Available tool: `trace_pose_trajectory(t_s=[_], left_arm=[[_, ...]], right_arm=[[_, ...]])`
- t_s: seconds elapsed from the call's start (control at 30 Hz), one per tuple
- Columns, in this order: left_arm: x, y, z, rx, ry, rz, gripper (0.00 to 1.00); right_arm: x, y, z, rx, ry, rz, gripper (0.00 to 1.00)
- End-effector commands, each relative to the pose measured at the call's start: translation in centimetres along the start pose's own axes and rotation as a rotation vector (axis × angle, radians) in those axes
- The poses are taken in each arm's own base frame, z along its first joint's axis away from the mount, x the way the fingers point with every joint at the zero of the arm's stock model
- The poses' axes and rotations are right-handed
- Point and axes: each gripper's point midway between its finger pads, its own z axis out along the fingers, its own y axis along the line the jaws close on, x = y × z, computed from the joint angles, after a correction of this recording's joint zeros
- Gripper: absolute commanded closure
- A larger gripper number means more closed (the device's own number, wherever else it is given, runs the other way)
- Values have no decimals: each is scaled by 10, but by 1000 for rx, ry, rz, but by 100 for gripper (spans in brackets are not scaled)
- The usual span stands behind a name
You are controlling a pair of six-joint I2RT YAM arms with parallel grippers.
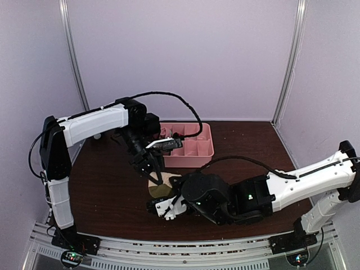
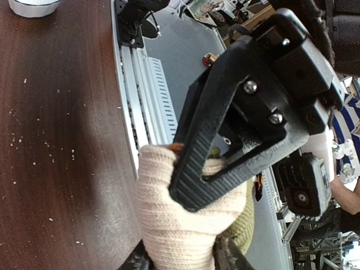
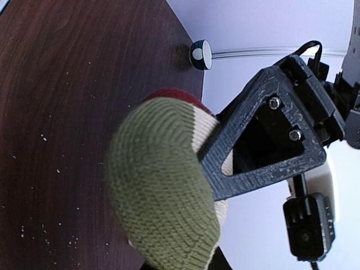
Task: Roll the socks
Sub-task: Roll the sock at the center of the board.
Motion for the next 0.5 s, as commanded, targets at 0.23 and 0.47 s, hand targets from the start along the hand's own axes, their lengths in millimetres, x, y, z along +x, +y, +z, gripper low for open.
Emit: trace_pose_trajectory(t_s=[0.23, 0.47], left_arm=[[-39, -31, -28, -111, -39, 158, 40], [-51, -48, -33, -82, -99, 167, 2]], right_arm=[[7, -6, 9, -77, -38, 453, 100], [13, -16, 9, -71, -72, 559, 100]])
